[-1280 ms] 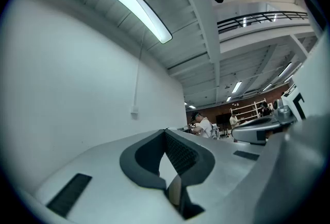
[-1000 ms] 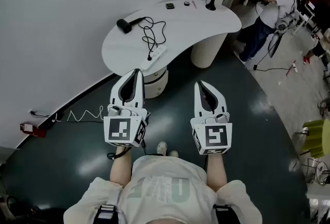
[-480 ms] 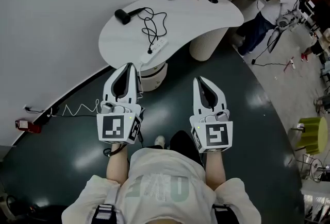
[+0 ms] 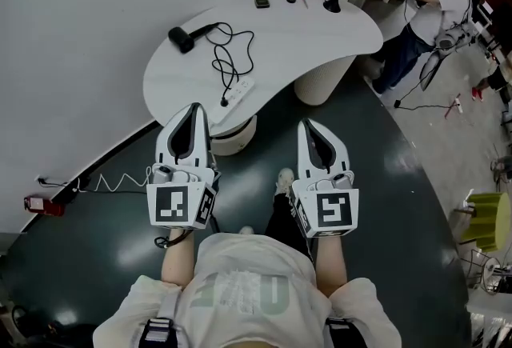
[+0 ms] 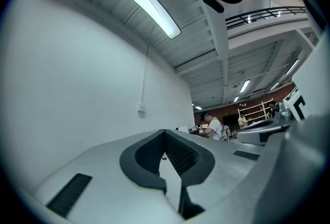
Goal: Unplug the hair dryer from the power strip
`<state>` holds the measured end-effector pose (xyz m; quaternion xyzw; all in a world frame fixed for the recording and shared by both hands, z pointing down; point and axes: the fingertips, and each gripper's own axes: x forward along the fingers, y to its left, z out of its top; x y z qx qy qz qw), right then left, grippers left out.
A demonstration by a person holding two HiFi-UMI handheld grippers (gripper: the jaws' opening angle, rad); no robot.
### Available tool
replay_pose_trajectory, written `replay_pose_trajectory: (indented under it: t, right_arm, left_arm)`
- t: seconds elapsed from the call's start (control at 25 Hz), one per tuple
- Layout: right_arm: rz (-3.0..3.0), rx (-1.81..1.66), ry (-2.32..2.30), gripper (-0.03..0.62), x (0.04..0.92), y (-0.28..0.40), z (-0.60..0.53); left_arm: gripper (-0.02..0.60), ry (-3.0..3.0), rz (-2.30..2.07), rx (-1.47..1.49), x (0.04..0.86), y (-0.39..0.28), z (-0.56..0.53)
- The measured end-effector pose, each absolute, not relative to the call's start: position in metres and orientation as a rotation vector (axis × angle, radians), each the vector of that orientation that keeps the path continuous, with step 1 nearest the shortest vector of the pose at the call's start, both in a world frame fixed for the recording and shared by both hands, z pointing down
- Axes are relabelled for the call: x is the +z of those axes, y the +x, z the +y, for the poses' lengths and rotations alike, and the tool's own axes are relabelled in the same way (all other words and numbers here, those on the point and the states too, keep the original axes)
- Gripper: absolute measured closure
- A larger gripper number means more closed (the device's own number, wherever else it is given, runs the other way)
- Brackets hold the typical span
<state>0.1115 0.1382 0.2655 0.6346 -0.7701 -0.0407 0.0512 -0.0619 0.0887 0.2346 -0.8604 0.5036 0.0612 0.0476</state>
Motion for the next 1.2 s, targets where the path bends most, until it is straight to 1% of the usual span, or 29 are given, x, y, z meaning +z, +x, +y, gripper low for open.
replay_pose_trajectory:
  t: [0.32, 0.52, 0.88, 1.2]
  right_arm:
    - [-2.426, -0.187, 1.85, 0.594, 0.251, 0.178, 0.004]
    - [-2.541, -0.207, 1.672, 0.594, 0.237, 0.204, -0.064]
    - [-2.623, -0.189, 1.55, 0.594, 0.23, 0.211, -0.126]
    - [-2.649, -0.182, 1.566, 0.594, 0.229, 0.213, -0.142]
  left_arm:
    - [0.577, -2.574, 1.557, 0.22, 0.221, 0.019, -0.028]
    - [0.577, -2.513, 1.654, 0.259, 0.207, 0.06, -0.093]
    - [0.577, -2.471, 1.727, 0.258, 0.198, 0.087, -0.149]
    - [0.577, -2.437, 1.715, 0.248, 0.19, 0.084, -0.165]
